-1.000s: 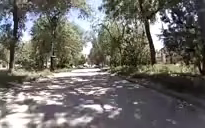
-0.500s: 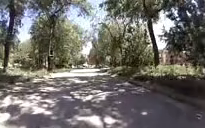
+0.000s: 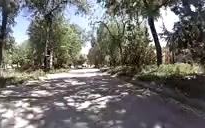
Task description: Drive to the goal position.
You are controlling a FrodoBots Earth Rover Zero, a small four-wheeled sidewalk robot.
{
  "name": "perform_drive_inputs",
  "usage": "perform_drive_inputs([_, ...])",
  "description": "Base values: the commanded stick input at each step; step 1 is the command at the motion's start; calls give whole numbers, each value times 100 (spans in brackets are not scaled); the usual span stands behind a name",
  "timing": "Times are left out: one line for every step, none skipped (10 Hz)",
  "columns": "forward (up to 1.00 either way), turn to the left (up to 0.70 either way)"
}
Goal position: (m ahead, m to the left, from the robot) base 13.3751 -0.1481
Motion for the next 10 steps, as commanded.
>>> perform_drive_inputs([70, 1])
perform_drive_inputs([70, 1])
perform_drive_inputs([70, 1])
perform_drive_inputs([70, 1])
perform_drive_inputs([70, 1])
perform_drive_inputs([70, 1])
perform_drive_inputs([70, 1])
perform_drive_inputs([70, 1])
perform_drive_inputs([70, 1])
perform_drive_inputs([70, 1])
